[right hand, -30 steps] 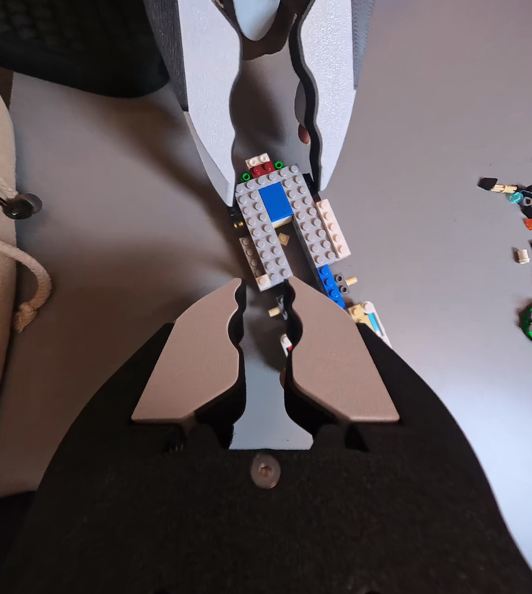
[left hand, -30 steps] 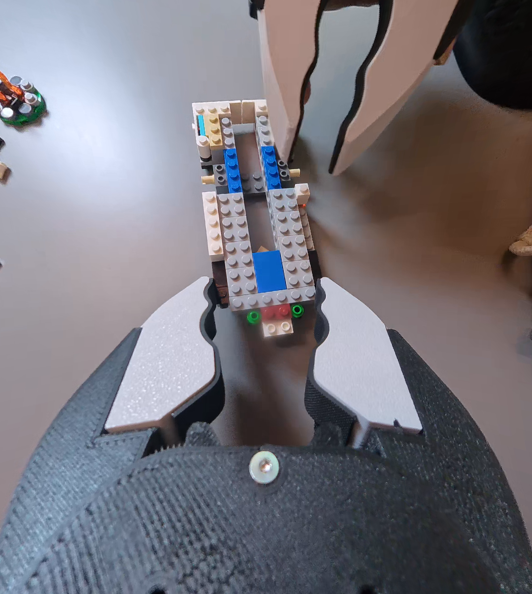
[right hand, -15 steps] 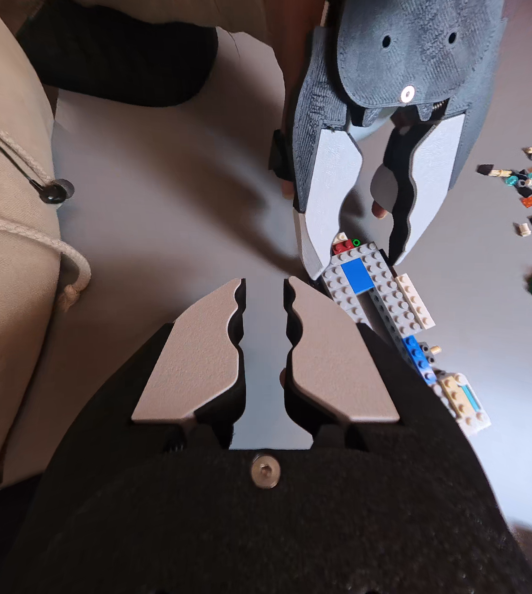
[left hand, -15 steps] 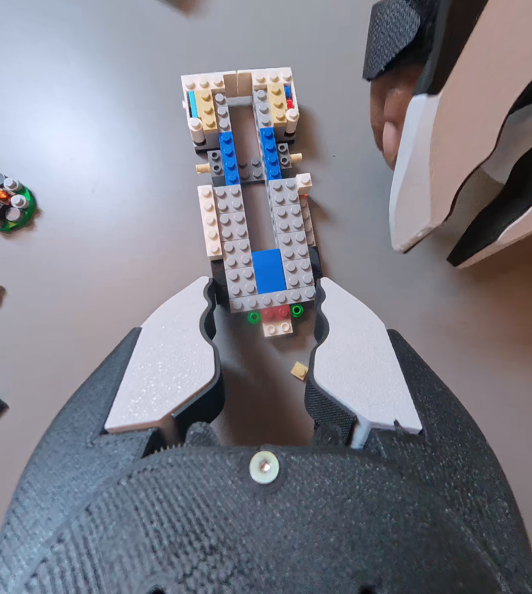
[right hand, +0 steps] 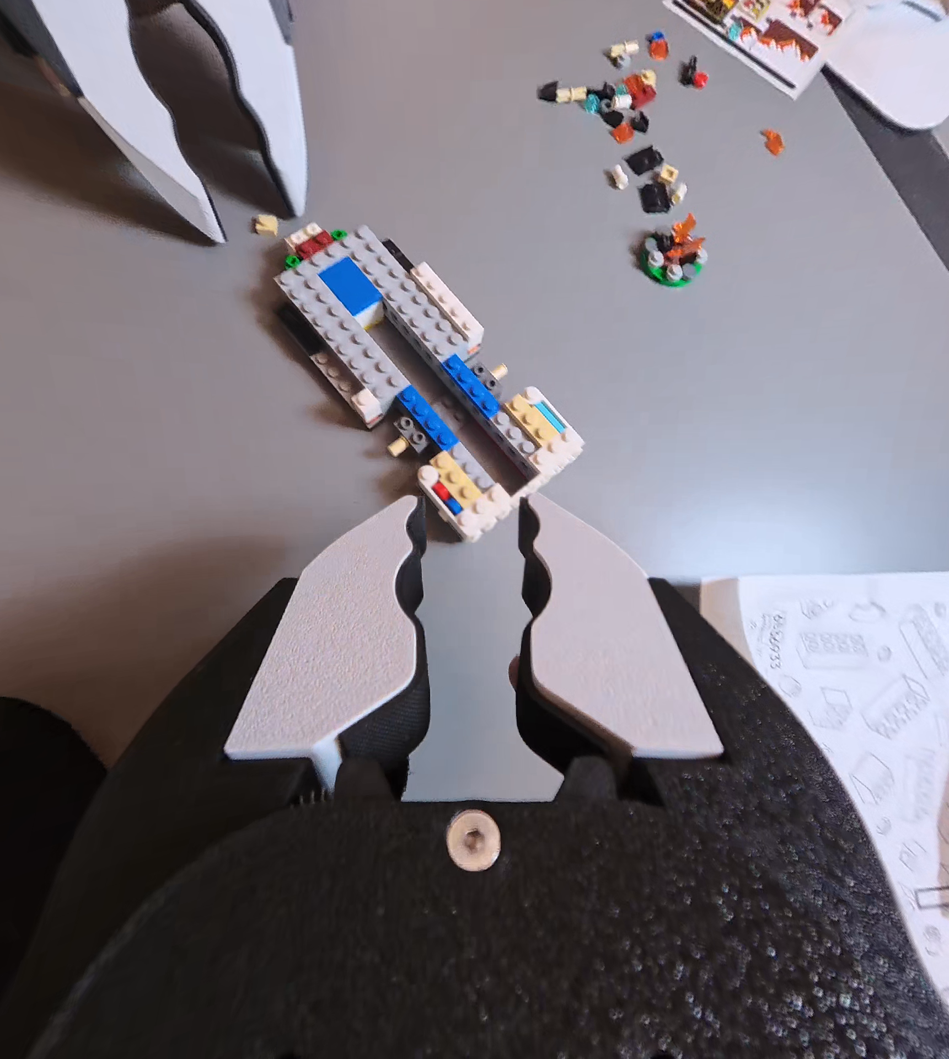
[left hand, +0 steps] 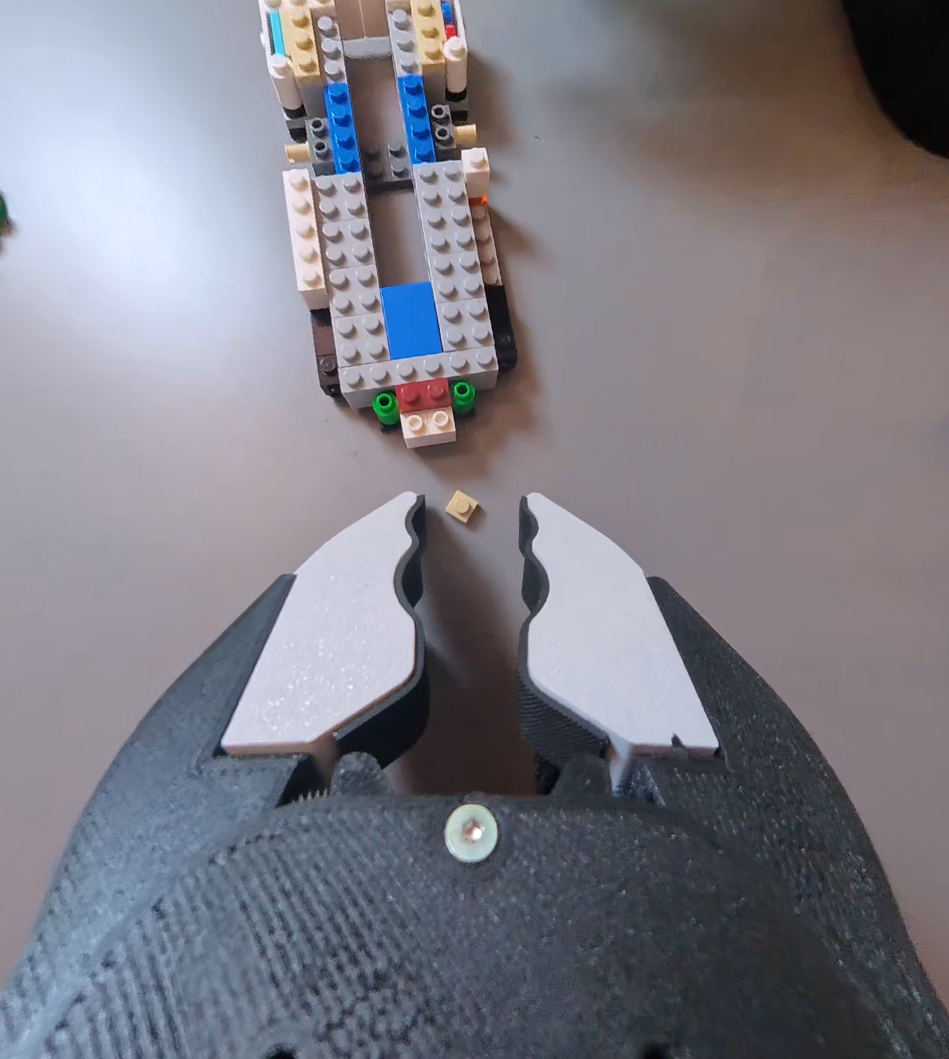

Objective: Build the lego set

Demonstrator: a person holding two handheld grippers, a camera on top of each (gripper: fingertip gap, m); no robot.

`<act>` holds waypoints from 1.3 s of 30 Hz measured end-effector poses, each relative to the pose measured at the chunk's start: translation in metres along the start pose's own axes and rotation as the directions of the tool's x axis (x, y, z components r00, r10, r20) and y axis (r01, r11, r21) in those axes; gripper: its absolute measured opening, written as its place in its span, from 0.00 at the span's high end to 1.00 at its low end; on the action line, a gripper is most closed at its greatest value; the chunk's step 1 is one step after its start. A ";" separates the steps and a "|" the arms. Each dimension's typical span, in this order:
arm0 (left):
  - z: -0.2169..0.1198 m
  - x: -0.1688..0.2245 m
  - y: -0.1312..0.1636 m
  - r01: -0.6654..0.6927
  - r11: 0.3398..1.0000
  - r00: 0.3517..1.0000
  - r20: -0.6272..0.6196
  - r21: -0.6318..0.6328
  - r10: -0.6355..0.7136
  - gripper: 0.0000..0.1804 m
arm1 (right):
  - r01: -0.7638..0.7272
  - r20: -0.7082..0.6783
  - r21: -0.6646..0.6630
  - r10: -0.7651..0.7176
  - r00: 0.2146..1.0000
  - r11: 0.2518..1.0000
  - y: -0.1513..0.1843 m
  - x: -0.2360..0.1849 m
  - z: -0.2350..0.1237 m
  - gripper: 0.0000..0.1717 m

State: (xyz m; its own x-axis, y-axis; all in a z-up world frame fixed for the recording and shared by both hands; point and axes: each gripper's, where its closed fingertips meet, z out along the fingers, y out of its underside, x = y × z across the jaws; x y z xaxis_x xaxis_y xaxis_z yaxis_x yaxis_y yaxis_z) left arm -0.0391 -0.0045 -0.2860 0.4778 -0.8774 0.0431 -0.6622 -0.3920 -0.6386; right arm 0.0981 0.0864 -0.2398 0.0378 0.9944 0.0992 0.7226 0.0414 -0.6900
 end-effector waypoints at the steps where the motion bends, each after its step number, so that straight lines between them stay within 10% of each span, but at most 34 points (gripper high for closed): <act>1: 0.000 0.000 0.000 -0.014 1.000 1.000 0.004 -0.004 0.014 0.85 | -0.009 0.005 -0.004 0.009 1.000 1.000 0.003 0.003 0.000 0.82; 39: -0.031 -0.021 -0.025 0.058 0.994 0.994 0.093 0.088 -0.066 0.96 | -0.034 0.282 -0.067 0.052 0.958 0.997 -0.005 -0.019 0.044 0.81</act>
State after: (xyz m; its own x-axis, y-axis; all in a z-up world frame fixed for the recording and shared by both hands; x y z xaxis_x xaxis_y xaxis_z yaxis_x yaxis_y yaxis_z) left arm -0.0504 0.0148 -0.2475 0.5719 -0.8202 0.0136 -0.5801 -0.4161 -0.7002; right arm 0.0639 0.0718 -0.2698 -0.1215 0.9822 -0.1430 0.7659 0.0011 -0.6430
